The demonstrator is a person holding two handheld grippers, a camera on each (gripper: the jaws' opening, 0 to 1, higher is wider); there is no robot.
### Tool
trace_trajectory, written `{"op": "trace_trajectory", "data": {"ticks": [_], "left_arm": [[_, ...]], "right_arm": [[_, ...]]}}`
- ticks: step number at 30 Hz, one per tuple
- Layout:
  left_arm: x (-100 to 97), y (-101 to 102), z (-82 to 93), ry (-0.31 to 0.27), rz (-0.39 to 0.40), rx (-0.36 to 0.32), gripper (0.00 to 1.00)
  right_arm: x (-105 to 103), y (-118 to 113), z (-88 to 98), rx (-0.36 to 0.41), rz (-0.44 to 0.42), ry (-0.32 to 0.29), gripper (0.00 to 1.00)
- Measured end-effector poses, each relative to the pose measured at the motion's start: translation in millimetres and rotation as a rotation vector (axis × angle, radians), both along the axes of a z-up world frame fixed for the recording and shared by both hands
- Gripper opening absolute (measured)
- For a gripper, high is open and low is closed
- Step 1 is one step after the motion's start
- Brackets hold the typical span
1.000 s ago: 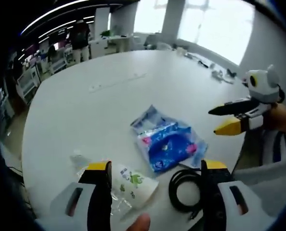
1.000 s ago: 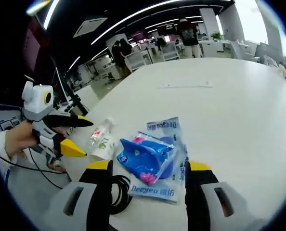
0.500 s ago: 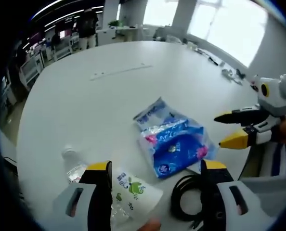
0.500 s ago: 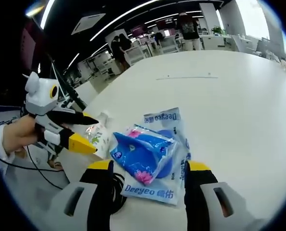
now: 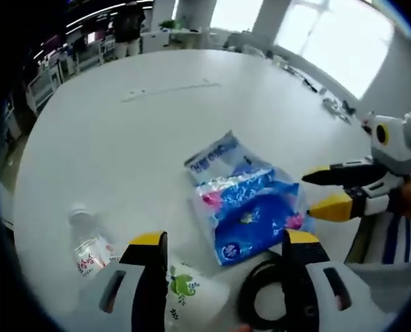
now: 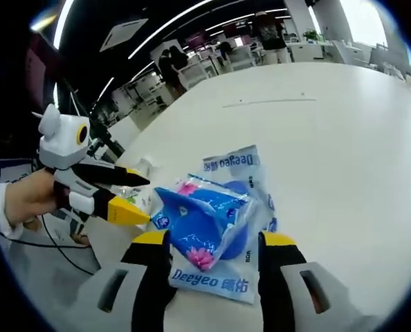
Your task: Arrange the tabletop items into an orderly group along one side of the table until the central work area is clear of visible clutter.
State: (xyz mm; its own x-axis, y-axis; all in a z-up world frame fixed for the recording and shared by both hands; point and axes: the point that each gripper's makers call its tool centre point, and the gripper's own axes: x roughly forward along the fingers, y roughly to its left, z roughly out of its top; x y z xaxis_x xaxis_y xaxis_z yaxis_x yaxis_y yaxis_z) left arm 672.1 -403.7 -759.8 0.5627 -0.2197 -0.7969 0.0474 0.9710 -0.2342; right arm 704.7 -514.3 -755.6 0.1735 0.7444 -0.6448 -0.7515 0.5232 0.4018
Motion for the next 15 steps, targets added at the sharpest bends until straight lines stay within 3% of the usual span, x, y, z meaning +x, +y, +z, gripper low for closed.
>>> {"op": "trace_trajectory", "data": {"ticks": [12, 15], "left_arm": [[0.6, -5.7, -17.6, 0.043, 0.009, -0.044, 0.46], [0.8, -10.0, -21.7, 0.052, -0.001, -0.057, 0.41]], "right_arm": [[2.4, 4.8, -24.8, -0.012, 0.002, 0.035, 0.44], [0.7, 4.6, -21.3, -0.006, -0.013, 0.053, 0.38]]}}
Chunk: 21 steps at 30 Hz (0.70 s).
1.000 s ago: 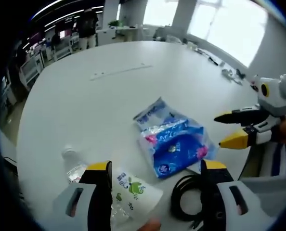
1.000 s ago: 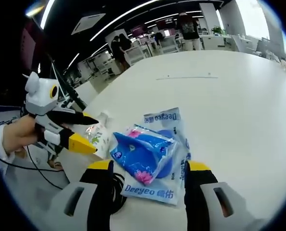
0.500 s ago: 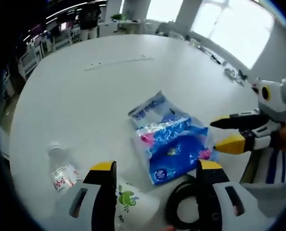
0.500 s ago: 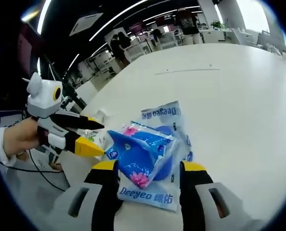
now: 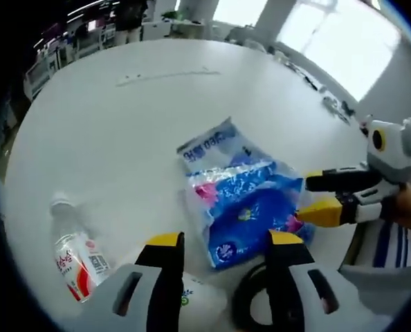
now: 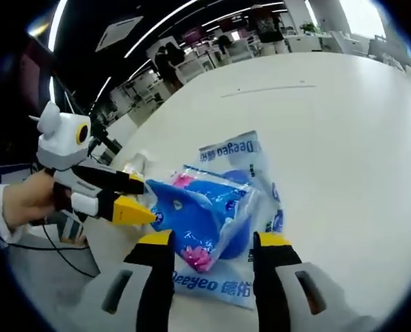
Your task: Arrange the tabletop items into an orderly group along one side of the table until the central work area is clear of visible clutter.
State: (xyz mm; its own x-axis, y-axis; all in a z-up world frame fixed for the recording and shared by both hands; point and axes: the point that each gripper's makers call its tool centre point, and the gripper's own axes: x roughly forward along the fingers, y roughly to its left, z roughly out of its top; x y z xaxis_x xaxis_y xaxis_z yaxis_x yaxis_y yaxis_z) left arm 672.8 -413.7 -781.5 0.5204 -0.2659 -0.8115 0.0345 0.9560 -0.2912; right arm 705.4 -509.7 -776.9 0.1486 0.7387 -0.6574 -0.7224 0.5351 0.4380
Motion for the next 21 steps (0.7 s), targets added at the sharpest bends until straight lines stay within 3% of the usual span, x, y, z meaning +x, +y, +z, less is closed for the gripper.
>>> {"op": "trace_trajectory", "data": {"ticks": [2, 4, 6, 11, 14, 21], "left_arm": [[0.5, 3.9, -2.7, -0.002, 0.004, 0.037, 0.37], [0.5, 3.2, -4.4, 0.007, 0.014, 0.030, 0.33], [1.1, 5.3, -6.2, 0.010, 0.039, 0.020, 0.27], [-1.7, 10.5, -6.9, 0.021, 0.070, 0.016, 0.04], [-2.7, 16.8, -6.0, 0.020, 0.094, 0.019, 0.02], [-2.6, 16.3, 1.2, -0.015, 0.101, 0.004, 0.00]], "right_arm": [[-1.0, 0.8, -0.4, 0.002, 0.001, 0.004, 0.29], [-1.9, 2.9, -0.4, 0.018, 0.001, 0.013, 0.24], [-1.9, 2.7, -2.5, 0.018, -0.016, 0.032, 0.23], [1.7, 0.9, -5.4, 0.006, -0.048, 0.029, 0.14], [5.6, 0.5, -6.6, 0.008, -0.061, 0.024, 0.00], [8.2, -0.1, 1.0, 0.047, -0.093, 0.035, 0.00]]}}
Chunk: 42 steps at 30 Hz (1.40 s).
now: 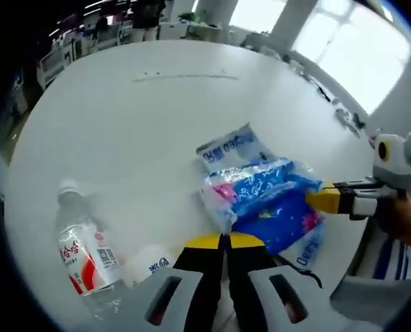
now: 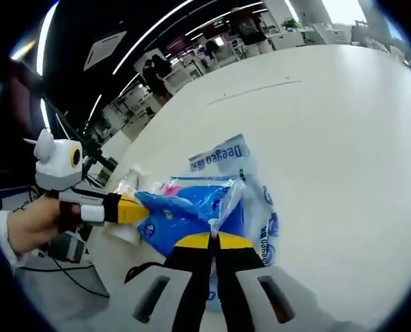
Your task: Arrange the tabletop items into an orderly group along one side of the table until the central work area is clear of visible clutter.
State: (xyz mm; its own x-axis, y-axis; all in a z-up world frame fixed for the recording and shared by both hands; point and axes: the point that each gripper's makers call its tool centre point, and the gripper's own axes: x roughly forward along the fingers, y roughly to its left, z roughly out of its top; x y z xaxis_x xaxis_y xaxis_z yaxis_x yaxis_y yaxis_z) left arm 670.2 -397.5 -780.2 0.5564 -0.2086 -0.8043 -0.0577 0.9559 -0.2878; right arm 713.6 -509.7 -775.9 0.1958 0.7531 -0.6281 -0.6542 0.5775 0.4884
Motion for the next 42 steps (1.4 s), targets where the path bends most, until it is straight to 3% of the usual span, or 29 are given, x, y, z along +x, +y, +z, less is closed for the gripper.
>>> {"op": "trace_trajectory", "data": {"ticks": [8, 16, 29, 42], "left_arm": [[12.9, -9.5, 15.8, -0.040, -0.019, 0.003, 0.00], [30.7, -28.7, 25.3, -0.074, -0.033, -0.008, 0.00], [68.2, -69.3, 34.2, -0.090, -0.121, -0.007, 0.00], [102.3, -106.3, 27.0, -0.085, -0.192, -0.021, 0.00]], "right_arm": [[13.1, -7.9, 12.4, 0.016, -0.017, -0.024, 0.00], [39.0, -24.3, 21.1, 0.038, -0.059, -0.041, 0.00], [68.2, -65.4, 18.7, 0.033, -0.140, -0.054, 0.00], [99.3, -103.1, 12.5, 0.005, -0.214, -0.063, 0.00]]}}
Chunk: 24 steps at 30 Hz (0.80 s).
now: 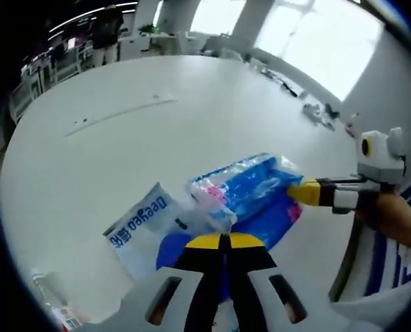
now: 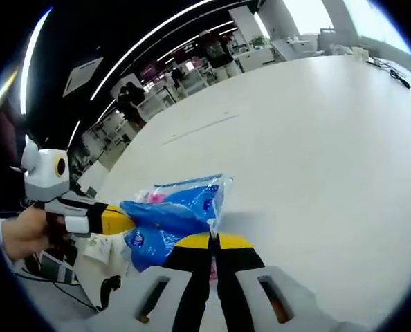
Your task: Arrange the tabletop items into an orderly group along one side of the table until the central work area is clear of visible clutter.
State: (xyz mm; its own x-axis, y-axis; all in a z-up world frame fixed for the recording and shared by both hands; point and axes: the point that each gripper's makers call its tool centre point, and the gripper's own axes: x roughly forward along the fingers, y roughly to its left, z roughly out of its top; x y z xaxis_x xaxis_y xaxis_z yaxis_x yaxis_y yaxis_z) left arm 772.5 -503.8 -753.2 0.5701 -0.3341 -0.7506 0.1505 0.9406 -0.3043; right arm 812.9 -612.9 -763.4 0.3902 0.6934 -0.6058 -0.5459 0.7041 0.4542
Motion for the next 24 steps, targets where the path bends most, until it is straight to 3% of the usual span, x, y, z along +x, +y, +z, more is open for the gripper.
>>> {"op": "trace_trajectory", "data": {"ticks": [14, 24], "left_arm": [[28.6, -12.7, -7.9, 0.006, -0.013, -0.019, 0.00], [43.1, -17.3, -19.4, 0.016, -0.016, -0.023, 0.00]], "right_arm": [[36.1, -10.2, -1.1, -0.012, -0.024, -0.023, 0.00], [51.7, -12.4, -17.5, -0.050, -0.021, -0.022, 0.00]]}}
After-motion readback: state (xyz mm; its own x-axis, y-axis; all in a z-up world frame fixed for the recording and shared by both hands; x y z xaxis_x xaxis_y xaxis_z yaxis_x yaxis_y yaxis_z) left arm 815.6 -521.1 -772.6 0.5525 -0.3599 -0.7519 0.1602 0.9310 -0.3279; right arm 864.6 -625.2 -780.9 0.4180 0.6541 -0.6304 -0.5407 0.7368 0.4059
